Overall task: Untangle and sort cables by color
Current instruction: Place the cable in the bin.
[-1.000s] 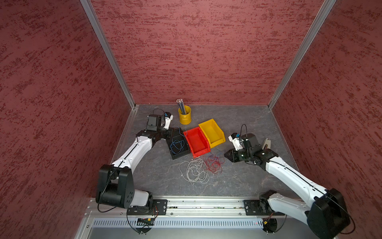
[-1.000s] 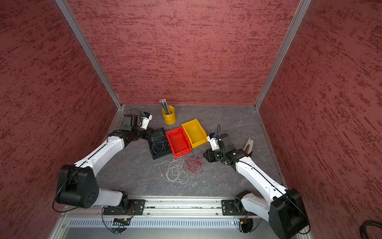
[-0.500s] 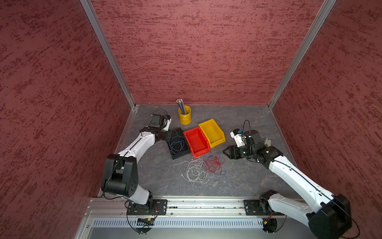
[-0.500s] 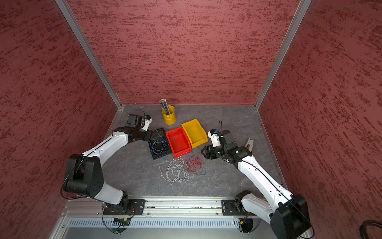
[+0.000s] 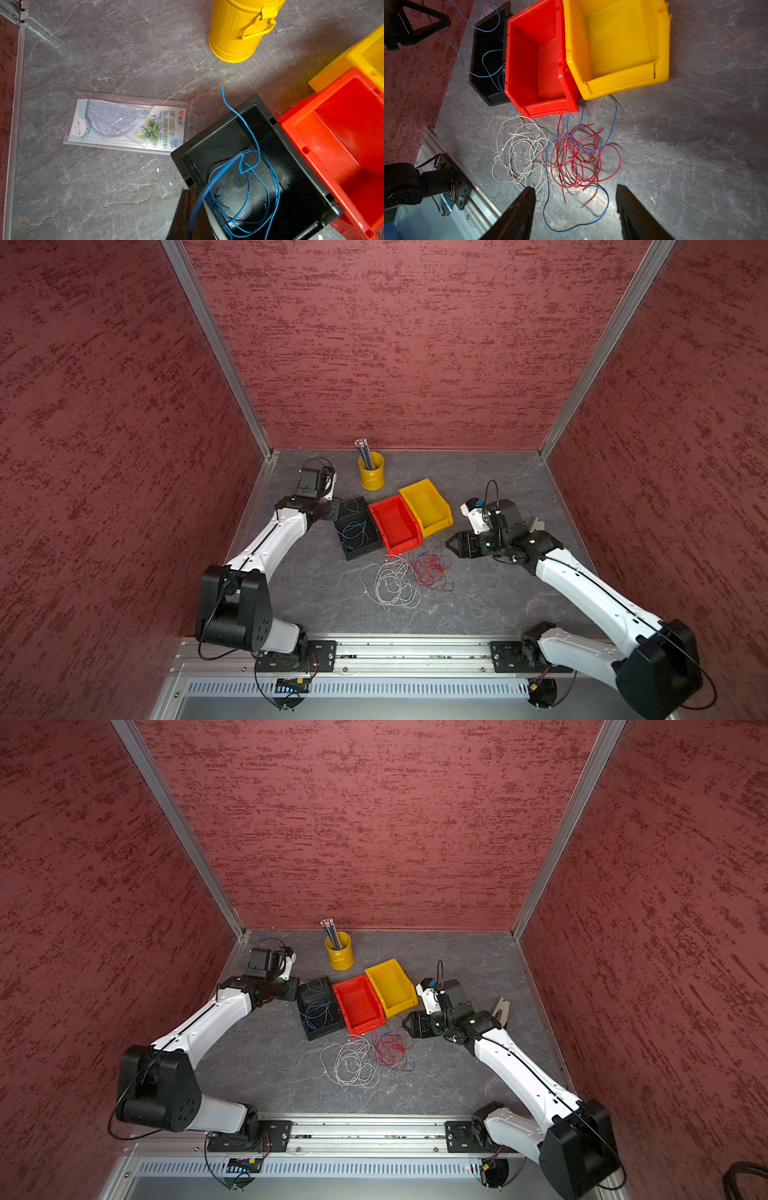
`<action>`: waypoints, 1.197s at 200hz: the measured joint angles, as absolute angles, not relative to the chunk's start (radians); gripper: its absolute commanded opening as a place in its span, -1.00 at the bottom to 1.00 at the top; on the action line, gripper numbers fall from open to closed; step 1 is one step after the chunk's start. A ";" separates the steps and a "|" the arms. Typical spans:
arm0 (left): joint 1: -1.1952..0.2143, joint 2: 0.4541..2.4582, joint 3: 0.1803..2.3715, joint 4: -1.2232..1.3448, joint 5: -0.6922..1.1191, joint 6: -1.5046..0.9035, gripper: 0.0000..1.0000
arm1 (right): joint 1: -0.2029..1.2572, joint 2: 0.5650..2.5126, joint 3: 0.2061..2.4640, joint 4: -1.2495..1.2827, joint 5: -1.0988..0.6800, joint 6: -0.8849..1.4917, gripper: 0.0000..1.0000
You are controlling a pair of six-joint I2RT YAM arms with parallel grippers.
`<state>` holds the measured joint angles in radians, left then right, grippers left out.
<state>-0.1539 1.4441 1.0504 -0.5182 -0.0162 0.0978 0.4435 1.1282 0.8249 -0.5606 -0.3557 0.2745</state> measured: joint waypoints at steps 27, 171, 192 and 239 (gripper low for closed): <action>-0.168 1.470 1.051 -0.523 -0.011 0.091 -1.00 | 0.443 1.128 0.825 -0.551 -0.356 0.277 0.36; -0.274 1.796 1.218 -0.560 0.049 0.086 -1.00 | 0.443 1.089 0.825 -0.572 -0.352 0.277 0.96; -0.270 1.823 1.218 -0.559 0.053 0.084 -1.00 | 0.443 1.089 0.825 -0.585 -0.346 0.268 0.97; -0.262 1.843 1.218 -0.560 0.072 0.068 -0.39 | 0.443 1.060 0.824 -0.607 -0.327 0.258 0.97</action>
